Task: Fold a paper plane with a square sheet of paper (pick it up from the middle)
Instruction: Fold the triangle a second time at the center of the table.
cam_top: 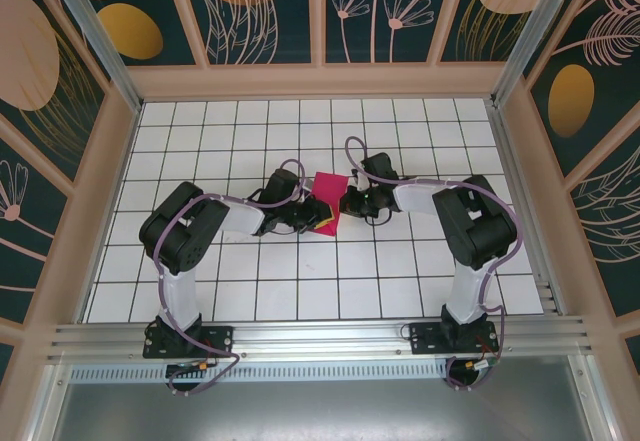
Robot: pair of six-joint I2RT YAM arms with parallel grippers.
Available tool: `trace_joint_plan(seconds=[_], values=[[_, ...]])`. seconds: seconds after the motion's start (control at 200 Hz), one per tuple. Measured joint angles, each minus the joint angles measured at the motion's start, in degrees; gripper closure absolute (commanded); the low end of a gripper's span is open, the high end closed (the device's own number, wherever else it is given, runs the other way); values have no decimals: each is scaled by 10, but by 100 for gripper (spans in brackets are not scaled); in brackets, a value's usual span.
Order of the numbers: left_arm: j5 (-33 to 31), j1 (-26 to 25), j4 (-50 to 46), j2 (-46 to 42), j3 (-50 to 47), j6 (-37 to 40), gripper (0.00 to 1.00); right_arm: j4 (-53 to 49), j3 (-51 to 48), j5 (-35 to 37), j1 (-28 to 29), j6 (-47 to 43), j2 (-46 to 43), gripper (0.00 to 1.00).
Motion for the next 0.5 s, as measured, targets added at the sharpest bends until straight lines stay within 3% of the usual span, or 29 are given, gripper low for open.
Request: trace_joint_plan(seconds=[0.5], values=[[0,0,-2,1,2,0,81,-1,3,9,0,0,3,99]])
